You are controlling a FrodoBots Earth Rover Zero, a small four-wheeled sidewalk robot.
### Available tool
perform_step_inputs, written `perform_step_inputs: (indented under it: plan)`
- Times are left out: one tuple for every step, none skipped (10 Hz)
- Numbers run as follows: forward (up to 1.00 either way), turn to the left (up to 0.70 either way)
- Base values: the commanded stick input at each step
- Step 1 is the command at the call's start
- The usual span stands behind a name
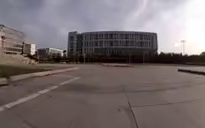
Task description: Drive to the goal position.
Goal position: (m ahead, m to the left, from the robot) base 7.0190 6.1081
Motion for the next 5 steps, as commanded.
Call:
perform_step_inputs:
  plan:
    - [0.70,0.00]
    - [0.70,0.00]
    - [0.70,0.00]
    - [0.70,0.00]
    - [0.70,0.00]
